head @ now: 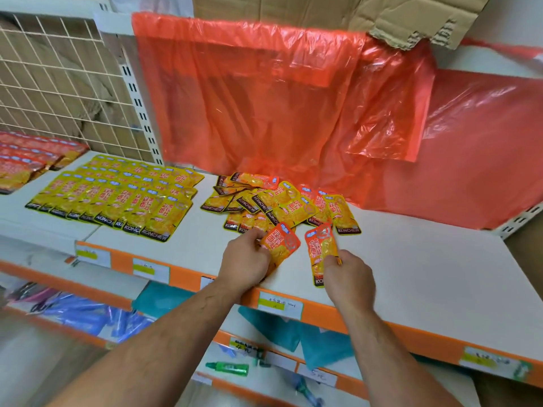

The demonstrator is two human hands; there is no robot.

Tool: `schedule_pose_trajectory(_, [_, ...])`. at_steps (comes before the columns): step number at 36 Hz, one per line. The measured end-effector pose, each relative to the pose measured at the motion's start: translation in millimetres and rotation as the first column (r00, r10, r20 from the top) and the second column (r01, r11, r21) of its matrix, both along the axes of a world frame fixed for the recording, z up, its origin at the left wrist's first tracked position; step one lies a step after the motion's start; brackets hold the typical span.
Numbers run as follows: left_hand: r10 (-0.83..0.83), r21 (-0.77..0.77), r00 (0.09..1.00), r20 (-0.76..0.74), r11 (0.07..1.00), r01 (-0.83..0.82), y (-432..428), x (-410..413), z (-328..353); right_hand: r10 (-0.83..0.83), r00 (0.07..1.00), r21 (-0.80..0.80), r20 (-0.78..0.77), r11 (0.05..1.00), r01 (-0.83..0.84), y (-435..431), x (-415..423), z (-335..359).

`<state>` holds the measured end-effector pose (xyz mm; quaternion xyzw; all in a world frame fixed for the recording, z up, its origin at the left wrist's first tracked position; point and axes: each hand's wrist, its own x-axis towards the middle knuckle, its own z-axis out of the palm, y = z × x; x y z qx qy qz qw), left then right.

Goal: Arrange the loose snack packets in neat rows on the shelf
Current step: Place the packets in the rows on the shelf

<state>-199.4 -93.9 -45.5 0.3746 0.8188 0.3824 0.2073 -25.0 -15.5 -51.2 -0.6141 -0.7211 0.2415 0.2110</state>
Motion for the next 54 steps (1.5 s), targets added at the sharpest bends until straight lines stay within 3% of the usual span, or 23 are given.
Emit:
schedule_pose_trajectory(9, [0.015, 0.083, 0.983, 0.180, 0.996, -0.030, -5.4, -13.0, 7.2, -0.067, 0.976, -0.041, -0.207, 0.997, 0.060, -3.4, 2.9, 7.8])
schedule_pose_trajectory(15, [0.032, 0.093, 0.919, 0.393, 0.993, -0.074, -14.9, -21.2, 10.4, -0.071, 0.860, -0.250, -0.505, 0.966, -0.067, -13.3, -6.4, 21.0])
schedule_pose_trajectory(19, [0.097, 0.114, 0.873, 0.478, 0.979, -0.171, -32.6, -37.6, 15.4, -0.009, 0.815, -0.301, -0.580, 0.931, -0.204, -30.9, -35.7, 36.4])
schedule_pose_trajectory(24, [0.096, 0.166, 0.803, 0.589, 0.957, -0.236, -67.3, -66.6, 27.9, 0.096, 0.789, -0.320, -0.606, 0.880, -0.352, -70.2, -81.9, 53.3])
schedule_pose_trajectory(31, [0.077, 0.240, 0.750, 0.657, 0.922, -0.305, -135.3, -140.3, 37.4, 0.062, 0.760, -0.360, -0.648, 0.853, -0.377, -131.3, -160.6, 67.7])
schedule_pose_trajectory(43, [0.135, 0.240, 0.713, 0.688, 0.885, -0.399, -272.1, -304.2, 46.5, 0.219, 0.777, -0.291, -0.591, 0.840, -0.459, -236.2, -335.9, 63.7])
schedule_pose_trajectory(54, [0.240, 0.281, 0.670, 0.702, 0.771, -0.571, -344.8, -411.4, 41.4, 0.355, 0.696, -0.300, -0.624, 0.714, -0.633, -282.5, -464.1, 62.7])
